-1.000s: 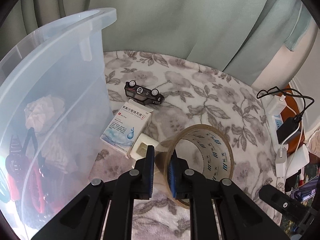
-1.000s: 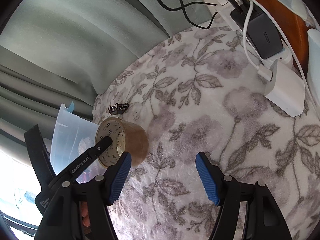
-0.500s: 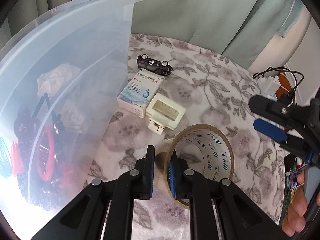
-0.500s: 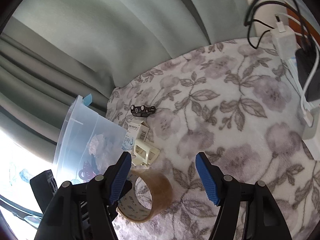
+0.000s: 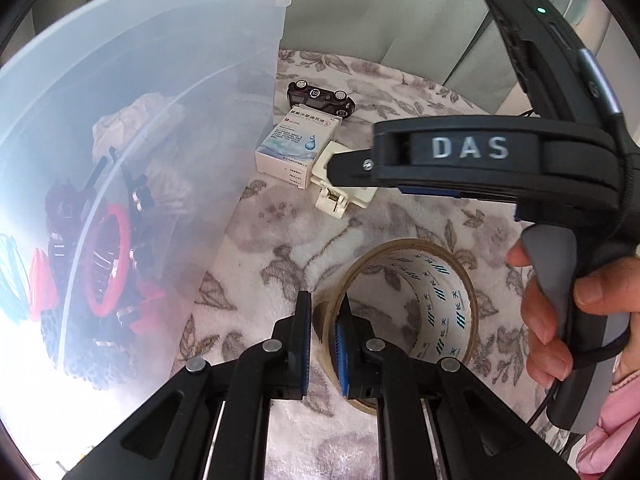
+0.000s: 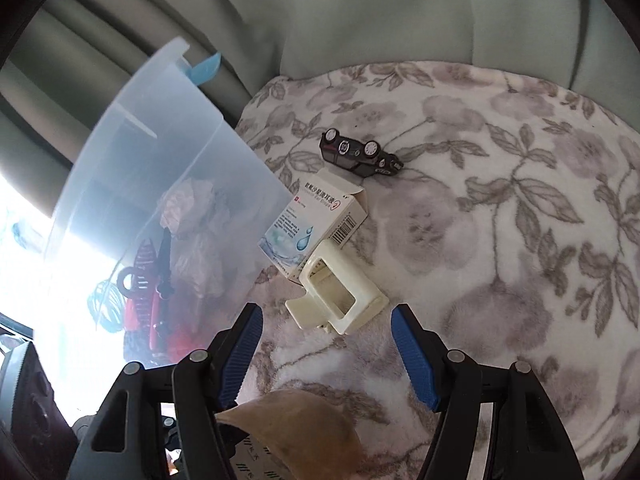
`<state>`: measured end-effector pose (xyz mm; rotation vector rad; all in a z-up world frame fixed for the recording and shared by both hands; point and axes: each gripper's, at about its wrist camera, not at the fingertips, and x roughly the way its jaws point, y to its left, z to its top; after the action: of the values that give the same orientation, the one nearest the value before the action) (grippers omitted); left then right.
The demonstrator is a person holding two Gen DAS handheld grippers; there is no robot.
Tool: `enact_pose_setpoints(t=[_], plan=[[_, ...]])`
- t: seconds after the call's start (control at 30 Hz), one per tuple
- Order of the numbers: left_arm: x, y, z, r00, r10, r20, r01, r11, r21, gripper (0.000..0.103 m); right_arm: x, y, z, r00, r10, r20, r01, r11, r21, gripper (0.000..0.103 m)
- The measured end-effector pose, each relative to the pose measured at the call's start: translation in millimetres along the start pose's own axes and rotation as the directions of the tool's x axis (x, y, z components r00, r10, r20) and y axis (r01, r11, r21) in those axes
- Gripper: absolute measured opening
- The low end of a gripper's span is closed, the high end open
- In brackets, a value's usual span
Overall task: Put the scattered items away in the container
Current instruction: 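Grasp the cream plastic holder with the right tool while the left tool holds the tape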
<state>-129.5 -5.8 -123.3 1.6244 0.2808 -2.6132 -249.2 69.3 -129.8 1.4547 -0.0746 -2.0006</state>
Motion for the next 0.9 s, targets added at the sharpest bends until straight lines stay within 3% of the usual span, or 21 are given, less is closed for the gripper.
enact_pose_setpoints(t=[0.23, 0.9], plan=[[8, 0, 0, 1.000, -0.001, -0.007, 0.001, 1.000, 0.002, 0.011, 28, 3, 6, 0.997, -0.061, -0.056, 0.057, 0.996, -0.061, 0.070], [12, -1, 2, 1.000, -0.001, -0.012, 0.001, 1.000, -0.012, 0.011, 15, -15, -15, 0.997, -0.080, -0.020, 0.080, 0.996, 0.040, 0.066]])
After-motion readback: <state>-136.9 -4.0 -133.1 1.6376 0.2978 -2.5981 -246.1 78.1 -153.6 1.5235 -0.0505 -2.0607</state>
